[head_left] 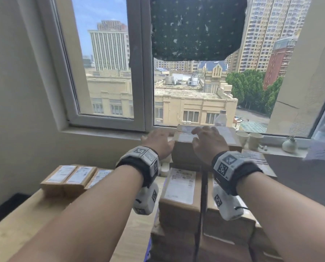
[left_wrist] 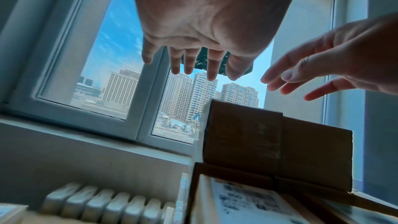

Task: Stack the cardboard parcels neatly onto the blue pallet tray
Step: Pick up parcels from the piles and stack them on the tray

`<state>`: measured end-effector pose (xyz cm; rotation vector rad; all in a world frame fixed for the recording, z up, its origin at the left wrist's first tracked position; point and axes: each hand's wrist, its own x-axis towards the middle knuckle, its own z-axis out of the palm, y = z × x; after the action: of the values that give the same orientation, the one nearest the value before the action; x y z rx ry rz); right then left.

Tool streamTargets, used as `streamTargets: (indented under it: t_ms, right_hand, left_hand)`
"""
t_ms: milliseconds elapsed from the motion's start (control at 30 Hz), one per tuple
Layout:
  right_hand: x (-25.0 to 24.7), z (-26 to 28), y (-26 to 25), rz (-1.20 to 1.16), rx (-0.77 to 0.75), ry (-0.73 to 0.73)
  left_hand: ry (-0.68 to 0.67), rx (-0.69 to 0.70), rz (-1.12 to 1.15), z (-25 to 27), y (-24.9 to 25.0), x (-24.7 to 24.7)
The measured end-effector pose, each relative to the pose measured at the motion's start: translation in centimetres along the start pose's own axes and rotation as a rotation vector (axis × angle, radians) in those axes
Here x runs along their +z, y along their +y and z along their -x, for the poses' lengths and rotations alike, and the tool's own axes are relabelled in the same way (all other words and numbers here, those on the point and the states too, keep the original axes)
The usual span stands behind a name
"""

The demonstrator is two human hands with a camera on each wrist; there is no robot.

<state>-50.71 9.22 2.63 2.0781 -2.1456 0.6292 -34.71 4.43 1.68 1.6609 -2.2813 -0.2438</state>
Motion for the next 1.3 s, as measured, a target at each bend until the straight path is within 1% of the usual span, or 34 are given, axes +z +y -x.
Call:
streamTargets:
  t_ms: [200,333,433,700,800,833,967,1100,1300]
  right_hand:
    - [2.3,-0.3,-5.6,-0.066,-0.093,-0.010]
    - [4.5,-0.8,-10.0,-0.091,-0.144,-0.059]
    - [6.6,-0.9,-13.5,-0.119,-0.164,-0.091]
    - [13.6,-0.7,-24.2,-0.141,-0.158,-0.191]
    - [16.3,-0.7,-28.3,-0.145,-0.145,-0.205]
    - [16.7,-0.7,-28.8,-0.146,-0.143,-0.203]
    - [20.8,0.0,-33.4,-0.128,-0.140,-0.231]
    - [24.5,1.1,-35.2,-0.128,-0.057,-0.320]
    - [29.1,1.8,-34.9,-0.117,0.028,-0.414]
  left_hand:
    - [0.045,-0.103,0.016,2.7,-5.4,-1.6]
    - [0.055,-0.180,0.020,4.3,-9.7,-2.4]
    - [0.039,-0.222,0.032,5.5,-13.4,-2.8]
    - [0.009,-0.298,0.053,8.4,-25.9,-4.9]
    - [-0.004,-0.314,0.069,9.0,-30.8,-5.5]
    - [0.003,-0.314,0.075,9.2,-31.5,-5.4]
    - [-0.041,-0.346,0.090,9.8,-37.7,-4.6]
    - [-0.123,-0.369,0.131,9.8,-41.7,-2.0]
    - [-0.233,-0.388,0.197,9.1,-43.2,2.9]
